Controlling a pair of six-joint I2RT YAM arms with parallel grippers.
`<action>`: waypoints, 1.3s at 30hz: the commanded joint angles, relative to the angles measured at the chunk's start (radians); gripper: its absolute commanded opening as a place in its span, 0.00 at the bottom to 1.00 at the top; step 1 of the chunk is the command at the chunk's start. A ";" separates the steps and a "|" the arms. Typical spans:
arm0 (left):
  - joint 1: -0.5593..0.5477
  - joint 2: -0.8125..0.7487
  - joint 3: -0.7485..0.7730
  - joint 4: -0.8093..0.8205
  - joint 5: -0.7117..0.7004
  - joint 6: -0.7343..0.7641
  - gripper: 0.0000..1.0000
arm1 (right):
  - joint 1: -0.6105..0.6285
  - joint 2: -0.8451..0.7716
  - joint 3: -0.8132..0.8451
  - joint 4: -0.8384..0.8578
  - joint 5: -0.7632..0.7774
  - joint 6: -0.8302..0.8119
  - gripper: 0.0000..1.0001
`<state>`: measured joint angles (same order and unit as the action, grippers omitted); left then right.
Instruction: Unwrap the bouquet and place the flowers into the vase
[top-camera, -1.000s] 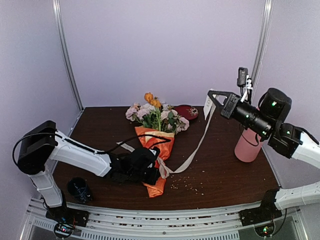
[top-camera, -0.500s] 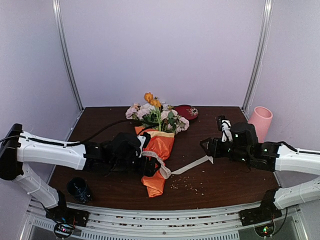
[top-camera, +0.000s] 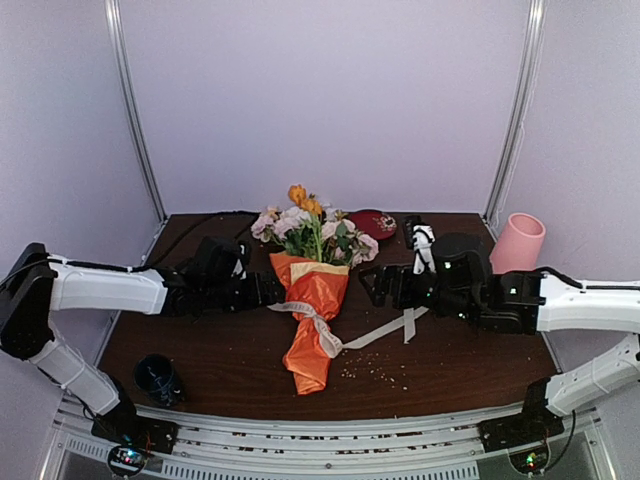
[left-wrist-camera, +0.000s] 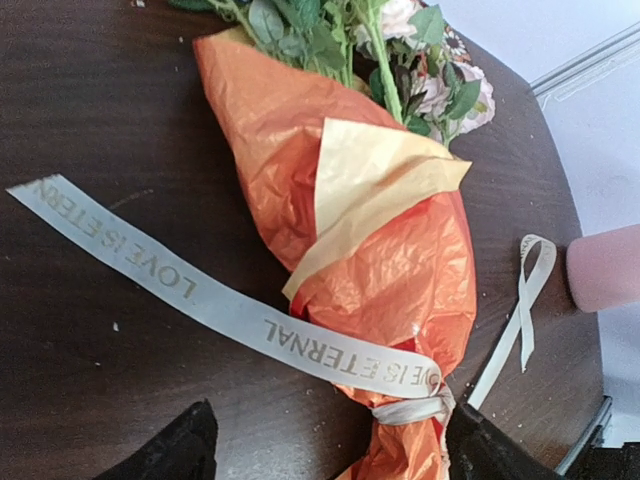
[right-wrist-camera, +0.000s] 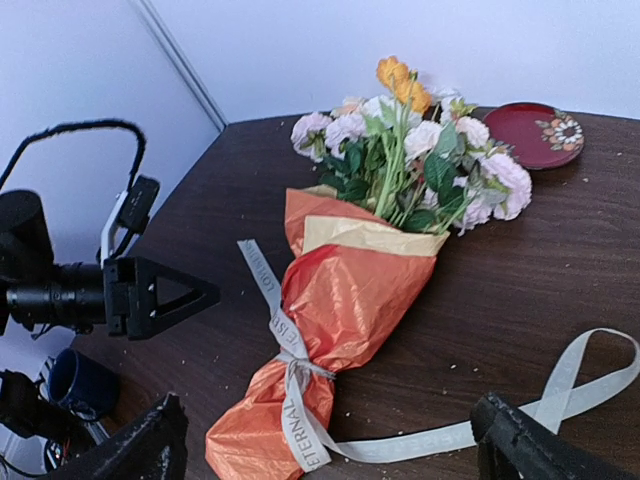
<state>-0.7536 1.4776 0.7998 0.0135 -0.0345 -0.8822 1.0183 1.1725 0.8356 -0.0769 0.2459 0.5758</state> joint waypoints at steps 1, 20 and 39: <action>0.010 0.080 -0.037 0.192 0.144 -0.149 0.82 | 0.058 0.135 0.001 0.057 0.020 0.036 1.00; 0.026 0.322 -0.162 0.694 0.209 -0.536 0.75 | 0.114 0.223 -0.030 0.188 0.044 0.109 1.00; 0.026 0.333 -0.162 0.733 0.158 -0.515 0.21 | 0.112 0.194 -0.075 0.195 0.069 0.106 1.00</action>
<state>-0.7334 1.8400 0.6365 0.6979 0.1501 -1.4193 1.1275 1.3846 0.7788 0.1032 0.2893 0.6807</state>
